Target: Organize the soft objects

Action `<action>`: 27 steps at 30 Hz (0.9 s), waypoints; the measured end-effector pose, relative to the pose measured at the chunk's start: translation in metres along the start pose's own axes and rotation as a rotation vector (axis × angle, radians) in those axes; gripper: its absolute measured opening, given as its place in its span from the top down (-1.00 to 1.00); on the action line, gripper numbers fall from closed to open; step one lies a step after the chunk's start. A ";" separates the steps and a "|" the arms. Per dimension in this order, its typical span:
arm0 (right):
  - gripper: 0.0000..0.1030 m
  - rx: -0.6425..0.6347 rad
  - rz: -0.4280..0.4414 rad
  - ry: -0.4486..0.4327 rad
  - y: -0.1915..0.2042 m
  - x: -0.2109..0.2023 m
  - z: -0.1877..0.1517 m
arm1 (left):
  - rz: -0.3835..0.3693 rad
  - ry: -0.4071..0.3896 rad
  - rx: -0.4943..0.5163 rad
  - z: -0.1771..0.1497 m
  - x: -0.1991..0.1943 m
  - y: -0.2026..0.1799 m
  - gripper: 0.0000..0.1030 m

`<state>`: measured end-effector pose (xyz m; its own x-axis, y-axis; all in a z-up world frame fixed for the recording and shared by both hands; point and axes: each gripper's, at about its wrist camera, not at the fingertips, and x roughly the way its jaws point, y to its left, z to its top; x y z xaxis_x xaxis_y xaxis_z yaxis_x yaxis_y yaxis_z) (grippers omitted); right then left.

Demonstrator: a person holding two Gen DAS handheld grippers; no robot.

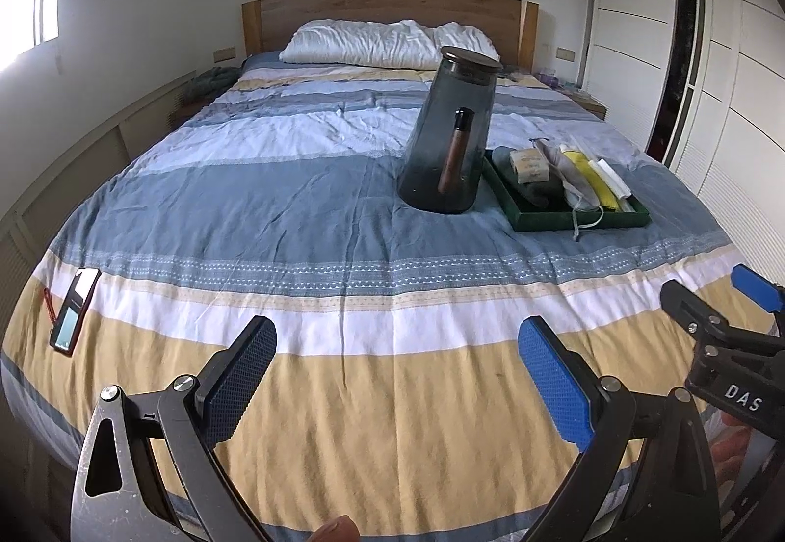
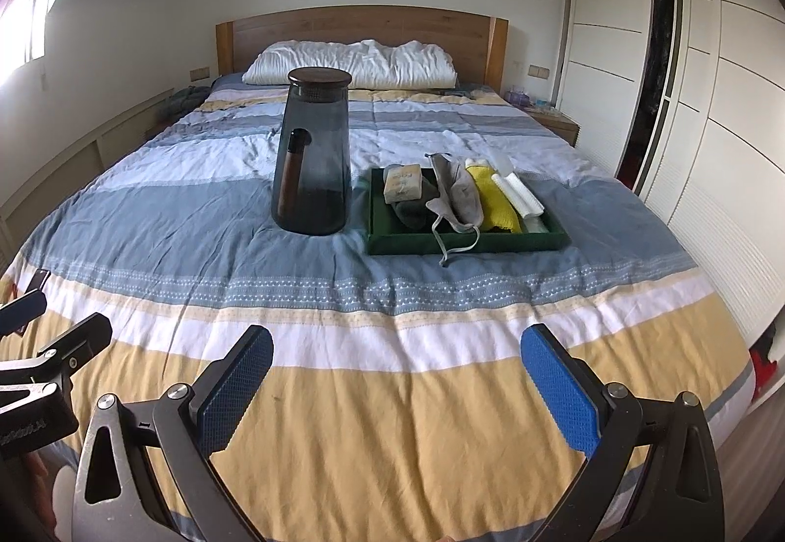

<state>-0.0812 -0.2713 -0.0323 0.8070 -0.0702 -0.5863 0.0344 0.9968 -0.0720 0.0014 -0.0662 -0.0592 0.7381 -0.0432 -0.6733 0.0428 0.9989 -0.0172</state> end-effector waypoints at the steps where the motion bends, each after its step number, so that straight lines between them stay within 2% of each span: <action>1: -0.99 0.000 0.001 0.001 0.000 0.001 0.000 | -0.006 -0.001 0.000 0.000 -0.001 0.000 -0.88; 11: -0.99 -0.010 0.014 0.003 0.005 0.004 -0.004 | -0.007 -0.034 0.021 0.001 -0.009 -0.003 -0.88; 27: -0.99 -0.013 0.011 0.001 0.005 0.002 -0.004 | 0.036 -0.078 0.015 0.002 -0.018 -0.001 -0.88</action>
<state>-0.0817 -0.2669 -0.0375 0.8069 -0.0589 -0.5877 0.0177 0.9970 -0.0756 -0.0108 -0.0669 -0.0460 0.7897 -0.0089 -0.6135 0.0251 0.9995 0.0179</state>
